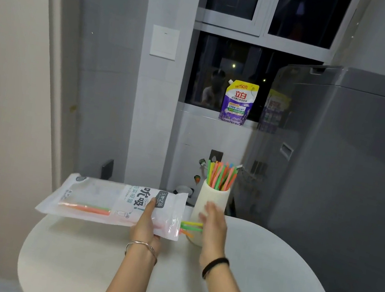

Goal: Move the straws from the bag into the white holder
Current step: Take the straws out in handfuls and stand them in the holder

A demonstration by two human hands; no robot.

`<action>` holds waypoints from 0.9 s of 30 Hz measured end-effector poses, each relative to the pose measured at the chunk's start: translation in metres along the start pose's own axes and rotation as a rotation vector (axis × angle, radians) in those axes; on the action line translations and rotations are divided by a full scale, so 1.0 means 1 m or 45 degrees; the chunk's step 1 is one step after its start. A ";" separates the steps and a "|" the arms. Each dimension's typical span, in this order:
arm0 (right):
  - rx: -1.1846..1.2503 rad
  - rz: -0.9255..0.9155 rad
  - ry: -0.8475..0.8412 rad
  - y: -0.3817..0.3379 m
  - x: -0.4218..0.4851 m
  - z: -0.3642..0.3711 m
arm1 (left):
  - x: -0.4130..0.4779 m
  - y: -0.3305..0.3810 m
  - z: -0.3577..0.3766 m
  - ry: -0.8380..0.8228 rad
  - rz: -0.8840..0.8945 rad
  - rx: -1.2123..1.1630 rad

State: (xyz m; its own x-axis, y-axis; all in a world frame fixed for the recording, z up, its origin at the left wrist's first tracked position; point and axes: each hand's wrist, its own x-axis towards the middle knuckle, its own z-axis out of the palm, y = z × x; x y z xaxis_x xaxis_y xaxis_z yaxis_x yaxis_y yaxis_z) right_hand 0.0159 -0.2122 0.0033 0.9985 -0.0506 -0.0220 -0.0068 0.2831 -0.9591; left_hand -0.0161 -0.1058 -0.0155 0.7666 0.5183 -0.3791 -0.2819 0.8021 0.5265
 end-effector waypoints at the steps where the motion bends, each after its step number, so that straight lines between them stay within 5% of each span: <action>1: 0.068 0.205 -0.039 0.009 -0.006 0.000 | -0.001 0.000 -0.001 0.043 0.060 0.050; 4: 0.096 0.444 -0.166 0.025 -0.020 -0.002 | -0.003 -0.002 -0.001 0.137 0.268 0.205; 10: -0.226 0.234 -0.205 0.035 -0.031 0.001 | -0.013 -0.003 0.010 0.119 0.484 0.403; 15: -0.197 0.073 -0.197 0.032 -0.034 -0.005 | -0.008 -0.002 0.000 0.165 0.340 0.313; 21: 0.016 -0.064 0.065 0.013 -0.016 -0.030 | 0.001 0.008 -0.014 0.146 0.052 0.031; 27: -0.149 -0.045 -0.187 0.002 -0.011 -0.038 | -0.005 0.007 -0.012 0.007 -0.097 -0.108</action>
State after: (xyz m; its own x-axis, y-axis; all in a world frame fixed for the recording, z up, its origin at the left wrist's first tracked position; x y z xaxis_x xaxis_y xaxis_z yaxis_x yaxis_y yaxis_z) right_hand 0.0030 -0.2469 -0.0092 0.9954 0.0842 0.0457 0.0309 0.1701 -0.9849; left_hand -0.0290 -0.0994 -0.0187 0.7846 0.4560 -0.4201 -0.2706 0.8615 0.4298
